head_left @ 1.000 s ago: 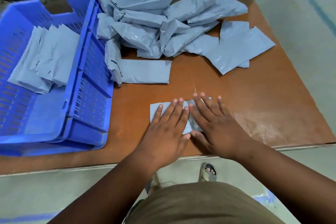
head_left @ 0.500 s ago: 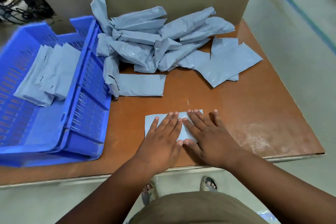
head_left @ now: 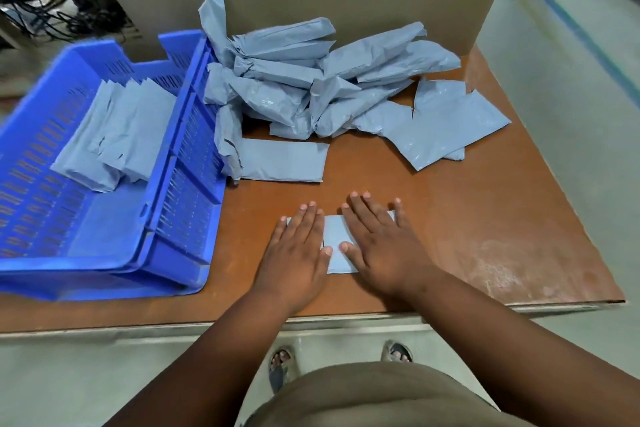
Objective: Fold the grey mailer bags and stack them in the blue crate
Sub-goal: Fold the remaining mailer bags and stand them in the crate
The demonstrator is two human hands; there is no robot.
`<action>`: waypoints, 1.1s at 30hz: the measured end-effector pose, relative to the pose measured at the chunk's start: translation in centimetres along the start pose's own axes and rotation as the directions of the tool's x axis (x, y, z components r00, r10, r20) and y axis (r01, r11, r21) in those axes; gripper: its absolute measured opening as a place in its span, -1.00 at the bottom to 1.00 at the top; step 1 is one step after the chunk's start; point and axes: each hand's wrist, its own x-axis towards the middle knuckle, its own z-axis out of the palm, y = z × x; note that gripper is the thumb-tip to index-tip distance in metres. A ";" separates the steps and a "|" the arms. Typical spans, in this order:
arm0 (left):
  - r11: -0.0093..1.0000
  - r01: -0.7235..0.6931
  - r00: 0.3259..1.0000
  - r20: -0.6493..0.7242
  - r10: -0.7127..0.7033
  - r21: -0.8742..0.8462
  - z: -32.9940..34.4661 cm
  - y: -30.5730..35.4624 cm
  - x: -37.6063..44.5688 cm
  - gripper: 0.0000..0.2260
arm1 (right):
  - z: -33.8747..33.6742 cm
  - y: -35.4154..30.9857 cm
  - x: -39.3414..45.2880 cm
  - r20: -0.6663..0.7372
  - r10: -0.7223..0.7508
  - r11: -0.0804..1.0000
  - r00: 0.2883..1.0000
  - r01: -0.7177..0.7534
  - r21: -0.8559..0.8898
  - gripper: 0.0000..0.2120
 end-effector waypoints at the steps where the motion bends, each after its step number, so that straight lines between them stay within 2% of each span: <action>1: 1.000 0.015 1.000 0.005 -0.015 0.002 0.1 -0.7 -0.5 -0.37 | -0.1 0.3 -0.2 0.012 0.007 1.000 1.000 -0.006 -0.008 -0.32; 5: 0.996 0.092 0.995 0.027 -0.092 0.015 -0.1 -3.0 -1.9 -0.36 | -0.5 1.8 -1.3 0.048 0.053 0.998 0.997 -0.052 -0.024 -0.31; 8: 0.982 0.190 0.981 0.028 -0.190 0.010 -0.2 -4.1 -3.0 -0.31 | -0.9 4.0 -2.4 0.065 0.155 0.988 0.986 -0.153 -0.037 -0.28; 11: 0.973 0.217 0.975 -0.021 -0.219 -0.076 -0.9 -3.1 -3.3 -0.31 | -1.8 4.8 -2.7 0.003 0.232 0.973 0.973 -0.232 0.009 -0.26; 14: 0.990 0.080 0.991 -0.094 -0.091 -0.115 -2.0 -0.1 -1.5 -0.36 | -2.9 2.9 -1.1 -0.091 0.162 0.986 0.983 -0.164 -0.019 -0.31; 18: 0.993 -0.050 0.997 -0.066 0.043 -0.105 -1.8 2.9 1.0 -0.34 | -2.1 -1.9 1.5 -0.062 0.015 0.999 0.998 -0.018 -0.042 -0.32; 21: 0.999 -0.040 0.999 -0.019 0.040 -0.024 -0.5 2.5 0.8 -0.35 | -0.2 -2.2 1.8 -0.027 0.011 1.000 1.000 -0.011 -0.002 -0.38; 23: 1.000 -0.028 0.999 -0.016 0.028 -0.002 -0.1 1.1 0.5 -0.37 | 0.3 -1.0 1.1 -0.022 0.022 1.000 1.000 -0.022 -0.010 -0.34; 29: 0.995 0.101 0.994 0.032 -0.102 0.004 -0.2 -3.5 -1.6 -0.31 | -0.1 1.4 -0.4 0.002 0.049 0.999 0.999 -0.049 0.006 -0.30; 33: 0.987 0.150 0.987 0.071 -0.146 -0.058 -1.6 -4.3 -1.3 -0.29 | -0.4 2.5 -0.8 0.004 0.047 0.998 0.999 -0.047 0.033 -0.30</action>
